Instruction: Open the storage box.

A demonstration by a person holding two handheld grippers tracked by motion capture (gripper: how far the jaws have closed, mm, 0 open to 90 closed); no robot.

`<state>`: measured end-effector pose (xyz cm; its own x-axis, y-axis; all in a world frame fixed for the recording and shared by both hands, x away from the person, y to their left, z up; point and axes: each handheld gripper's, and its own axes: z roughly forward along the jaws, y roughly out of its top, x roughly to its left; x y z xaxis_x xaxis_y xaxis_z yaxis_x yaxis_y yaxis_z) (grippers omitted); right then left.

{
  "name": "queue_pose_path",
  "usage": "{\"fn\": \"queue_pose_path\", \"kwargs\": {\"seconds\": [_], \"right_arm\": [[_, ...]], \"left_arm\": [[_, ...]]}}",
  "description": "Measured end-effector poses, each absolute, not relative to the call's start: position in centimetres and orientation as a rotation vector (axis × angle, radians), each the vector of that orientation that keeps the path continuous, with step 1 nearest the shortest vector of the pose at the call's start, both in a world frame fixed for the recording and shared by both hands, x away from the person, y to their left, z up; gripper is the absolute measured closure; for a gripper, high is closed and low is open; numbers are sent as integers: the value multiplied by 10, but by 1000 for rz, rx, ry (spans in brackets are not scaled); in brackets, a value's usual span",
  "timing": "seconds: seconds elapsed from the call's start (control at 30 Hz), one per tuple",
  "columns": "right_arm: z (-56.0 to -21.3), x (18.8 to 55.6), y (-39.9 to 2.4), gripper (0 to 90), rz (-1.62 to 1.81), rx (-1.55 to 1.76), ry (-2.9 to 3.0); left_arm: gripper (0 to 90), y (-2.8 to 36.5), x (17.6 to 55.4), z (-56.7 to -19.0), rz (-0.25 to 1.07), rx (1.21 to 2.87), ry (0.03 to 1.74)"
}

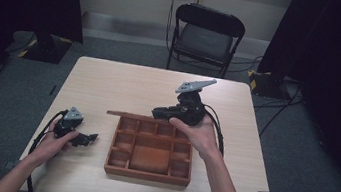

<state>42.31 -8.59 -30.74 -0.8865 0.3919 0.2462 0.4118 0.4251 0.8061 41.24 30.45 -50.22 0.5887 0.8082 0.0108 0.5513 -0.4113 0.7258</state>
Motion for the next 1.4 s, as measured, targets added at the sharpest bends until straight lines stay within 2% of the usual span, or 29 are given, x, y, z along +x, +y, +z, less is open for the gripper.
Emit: {"fn": "queue_pose_path", "kwargs": {"seconds": [1.4], "right_arm": [[-305, 430, -87, 824, -1519, -765, -2601]], "left_arm": [[72, 305, 412, -502, 475, 2123, 1074]]}}
